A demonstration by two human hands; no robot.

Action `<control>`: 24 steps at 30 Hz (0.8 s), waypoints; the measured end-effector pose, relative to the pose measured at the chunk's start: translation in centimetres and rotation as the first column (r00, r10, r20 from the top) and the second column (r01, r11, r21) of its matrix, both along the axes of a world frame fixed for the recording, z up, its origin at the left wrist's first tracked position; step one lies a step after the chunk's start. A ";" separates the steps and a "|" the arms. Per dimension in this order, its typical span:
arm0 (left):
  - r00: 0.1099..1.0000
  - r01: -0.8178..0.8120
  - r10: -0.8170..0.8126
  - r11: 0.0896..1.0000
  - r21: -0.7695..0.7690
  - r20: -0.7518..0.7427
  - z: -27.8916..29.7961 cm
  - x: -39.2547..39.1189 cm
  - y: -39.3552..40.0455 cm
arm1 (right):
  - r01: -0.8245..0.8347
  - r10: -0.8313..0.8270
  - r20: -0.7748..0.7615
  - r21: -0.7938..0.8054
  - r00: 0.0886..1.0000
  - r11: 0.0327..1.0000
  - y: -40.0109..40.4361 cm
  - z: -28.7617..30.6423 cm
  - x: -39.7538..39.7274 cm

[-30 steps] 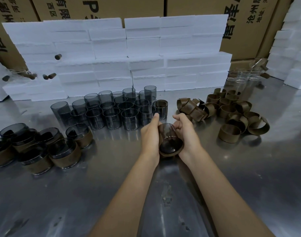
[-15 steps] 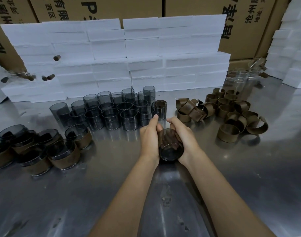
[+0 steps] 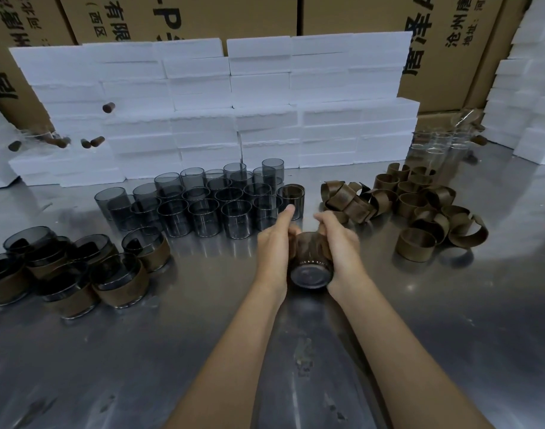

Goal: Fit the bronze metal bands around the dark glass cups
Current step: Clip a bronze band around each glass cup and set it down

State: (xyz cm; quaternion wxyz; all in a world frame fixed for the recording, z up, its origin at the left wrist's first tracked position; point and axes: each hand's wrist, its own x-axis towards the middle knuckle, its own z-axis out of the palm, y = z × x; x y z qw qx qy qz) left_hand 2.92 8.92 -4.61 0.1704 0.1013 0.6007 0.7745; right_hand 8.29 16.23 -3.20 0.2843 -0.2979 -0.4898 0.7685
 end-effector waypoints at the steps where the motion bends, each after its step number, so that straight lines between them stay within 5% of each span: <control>1: 0.998 0.046 -0.046 0.999 -0.012 -0.043 0.0 0.1 0.0 | 0.106 -0.106 -0.001 0.086 0.994 0.991 0.3 0.1 -0.1; 7: 0.936 0.322 -0.343 0.925 -0.203 -0.077 0.2 1.3 0.3 | 0.386 -0.364 -0.153 0.152 0.919 0.910 2.3 0.3 0.6; 15: 0.903 0.179 -0.333 0.865 0.468 0.271 1.5 0.3 -0.4 | 0.032 -0.013 -0.144 0.132 0.990 0.991 1.7 0.4 0.2; 24: 0.914 0.038 -0.268 0.803 0.594 0.304 1.4 -1.0 -1.5 | -0.231 0.291 -0.062 0.458 0.955 0.858 -0.5 0.2 0.4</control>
